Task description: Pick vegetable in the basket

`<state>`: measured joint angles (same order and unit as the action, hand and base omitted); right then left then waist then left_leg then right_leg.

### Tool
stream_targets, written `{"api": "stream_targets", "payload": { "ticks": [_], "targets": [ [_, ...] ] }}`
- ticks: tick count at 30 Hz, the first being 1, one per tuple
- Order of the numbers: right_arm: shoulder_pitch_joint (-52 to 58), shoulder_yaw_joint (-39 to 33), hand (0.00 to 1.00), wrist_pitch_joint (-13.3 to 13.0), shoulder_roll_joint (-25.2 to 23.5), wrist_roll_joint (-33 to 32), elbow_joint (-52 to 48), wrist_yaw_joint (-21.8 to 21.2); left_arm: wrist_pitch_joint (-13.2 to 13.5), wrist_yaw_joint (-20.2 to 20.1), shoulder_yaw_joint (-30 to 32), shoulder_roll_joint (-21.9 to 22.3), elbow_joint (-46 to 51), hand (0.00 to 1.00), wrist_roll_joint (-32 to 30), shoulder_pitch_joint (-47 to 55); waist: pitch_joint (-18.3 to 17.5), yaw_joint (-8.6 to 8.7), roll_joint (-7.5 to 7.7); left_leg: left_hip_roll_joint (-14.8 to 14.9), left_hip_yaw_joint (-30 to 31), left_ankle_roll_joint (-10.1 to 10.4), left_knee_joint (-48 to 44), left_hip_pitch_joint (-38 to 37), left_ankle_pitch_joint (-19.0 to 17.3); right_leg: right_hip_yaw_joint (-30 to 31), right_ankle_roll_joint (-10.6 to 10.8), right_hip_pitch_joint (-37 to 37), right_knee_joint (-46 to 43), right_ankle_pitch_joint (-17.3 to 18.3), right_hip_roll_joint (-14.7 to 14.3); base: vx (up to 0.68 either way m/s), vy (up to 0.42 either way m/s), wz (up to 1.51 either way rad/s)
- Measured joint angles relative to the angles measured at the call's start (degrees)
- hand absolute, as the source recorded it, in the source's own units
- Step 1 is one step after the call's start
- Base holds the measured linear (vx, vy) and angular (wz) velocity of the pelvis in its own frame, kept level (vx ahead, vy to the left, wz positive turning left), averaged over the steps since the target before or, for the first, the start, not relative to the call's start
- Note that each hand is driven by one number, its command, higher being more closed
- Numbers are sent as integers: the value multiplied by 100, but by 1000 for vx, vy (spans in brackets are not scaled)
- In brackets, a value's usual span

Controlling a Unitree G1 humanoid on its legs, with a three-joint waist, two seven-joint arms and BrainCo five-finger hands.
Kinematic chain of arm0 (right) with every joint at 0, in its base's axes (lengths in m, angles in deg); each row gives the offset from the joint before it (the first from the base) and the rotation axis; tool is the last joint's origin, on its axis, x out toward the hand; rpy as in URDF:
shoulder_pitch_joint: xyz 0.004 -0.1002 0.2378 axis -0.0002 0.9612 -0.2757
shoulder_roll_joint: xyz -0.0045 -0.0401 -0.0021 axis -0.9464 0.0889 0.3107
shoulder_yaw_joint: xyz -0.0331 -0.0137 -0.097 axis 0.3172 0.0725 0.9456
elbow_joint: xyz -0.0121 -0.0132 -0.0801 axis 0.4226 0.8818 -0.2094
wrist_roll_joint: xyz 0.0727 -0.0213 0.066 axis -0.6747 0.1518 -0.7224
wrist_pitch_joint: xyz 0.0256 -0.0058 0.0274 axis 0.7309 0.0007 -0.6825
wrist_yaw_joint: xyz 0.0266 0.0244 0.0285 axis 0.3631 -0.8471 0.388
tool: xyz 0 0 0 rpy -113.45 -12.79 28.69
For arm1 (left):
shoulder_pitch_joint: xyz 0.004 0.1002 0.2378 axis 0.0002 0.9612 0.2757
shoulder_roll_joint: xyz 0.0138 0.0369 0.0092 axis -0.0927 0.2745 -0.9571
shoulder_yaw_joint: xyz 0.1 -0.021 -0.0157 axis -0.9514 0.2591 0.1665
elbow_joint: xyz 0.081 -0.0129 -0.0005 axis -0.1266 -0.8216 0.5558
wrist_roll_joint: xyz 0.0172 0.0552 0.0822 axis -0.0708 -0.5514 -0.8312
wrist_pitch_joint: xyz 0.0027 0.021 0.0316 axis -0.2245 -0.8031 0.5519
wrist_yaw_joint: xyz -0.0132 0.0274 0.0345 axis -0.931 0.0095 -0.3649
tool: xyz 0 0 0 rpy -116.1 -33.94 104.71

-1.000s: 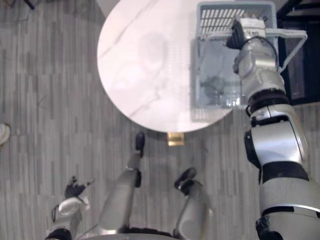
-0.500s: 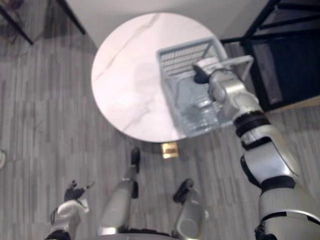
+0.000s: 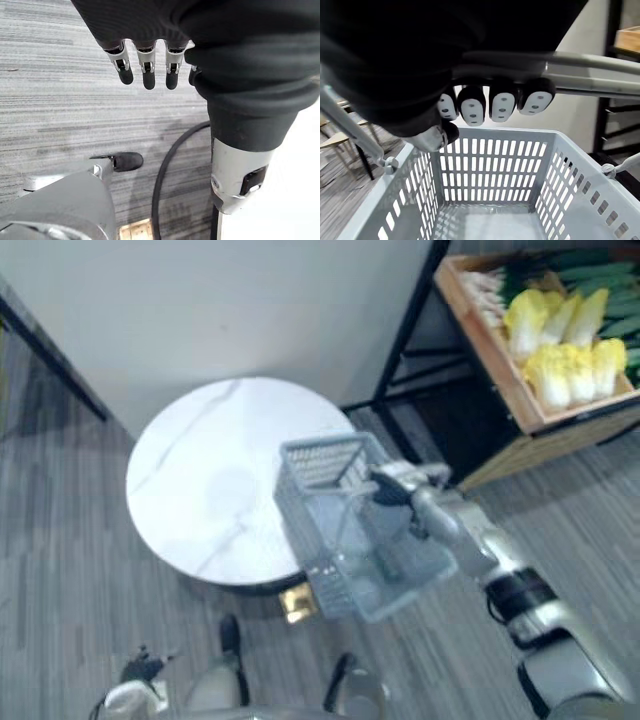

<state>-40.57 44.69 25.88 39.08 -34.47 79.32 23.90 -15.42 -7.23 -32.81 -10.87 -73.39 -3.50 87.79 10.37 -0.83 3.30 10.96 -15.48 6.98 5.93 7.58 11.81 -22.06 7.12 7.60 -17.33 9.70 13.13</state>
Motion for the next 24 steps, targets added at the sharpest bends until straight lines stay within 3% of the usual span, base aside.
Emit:
{"api": "stream_targets", "payload": {
  "ticks": [11,15,24],
  "targets": [
    [2260,-1280,100,0,-6,17,-255,-78,-32,-139,-59,35,-279,0,-364,204,-348,504,-147,-24,-757,-27,1,-390,-188,715,83,-32,552,-420,-119,6,21,-35],
    [2694,-1712,100,0,-47,210,62,-10,-31,-199,-224,114,-303,0,-364,337,-514,552,-278,-27,-997,-39,3,-529,-272,967,123,-28,699,-523,-154,-10,31,-38],
    [3340,-3145,100,392,-1171,765,1673,290,-33,-330,-280,319,-403,0,-384,432,-692,717,-391,-61,-1057,-9,4,-629,-389,1015,139,-181,868,-538,-146,24,12,-3]
  ]
}}
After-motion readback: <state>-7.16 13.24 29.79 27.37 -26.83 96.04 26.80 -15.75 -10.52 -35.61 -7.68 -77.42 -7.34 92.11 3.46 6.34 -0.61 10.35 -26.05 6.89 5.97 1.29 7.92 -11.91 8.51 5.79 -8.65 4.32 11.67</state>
